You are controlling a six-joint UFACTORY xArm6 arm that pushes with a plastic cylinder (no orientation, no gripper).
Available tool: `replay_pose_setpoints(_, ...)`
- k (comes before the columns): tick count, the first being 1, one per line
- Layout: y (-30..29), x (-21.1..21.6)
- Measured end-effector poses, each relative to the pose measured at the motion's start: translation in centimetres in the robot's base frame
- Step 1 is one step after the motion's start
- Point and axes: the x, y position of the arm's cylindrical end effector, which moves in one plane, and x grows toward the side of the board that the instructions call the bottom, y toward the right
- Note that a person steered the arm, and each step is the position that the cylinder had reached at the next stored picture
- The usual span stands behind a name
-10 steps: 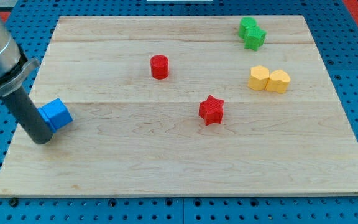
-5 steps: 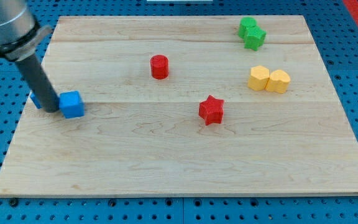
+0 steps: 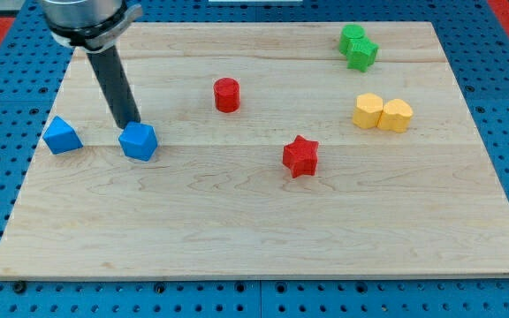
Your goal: Separate the blue blocks at the bottom left
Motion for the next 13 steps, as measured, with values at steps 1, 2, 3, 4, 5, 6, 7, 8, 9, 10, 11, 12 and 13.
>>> replay_pose_setpoints(1,0.2,1.8)
replay_pose_setpoints(2,-0.1,1.1)
replay_pose_setpoints(3,-1.6,-2.3)
replay_pose_setpoints(4,-7.3,-1.8)
replay_pose_setpoints(5,-9.5,1.4)
replay_pose_setpoints(6,-9.5,2.0)
replay_pose_setpoints(7,-7.4,0.0)
replay_pose_setpoints(8,-1.3,-3.8)
replay_pose_setpoints(9,4.2,-5.4)
replay_pose_setpoints(10,8.1,-5.1)
replay_pose_setpoints(11,11.1,-5.1)
replay_pose_setpoints(12,12.9,-4.7)
replay_pose_setpoints(13,17.7,-0.3)
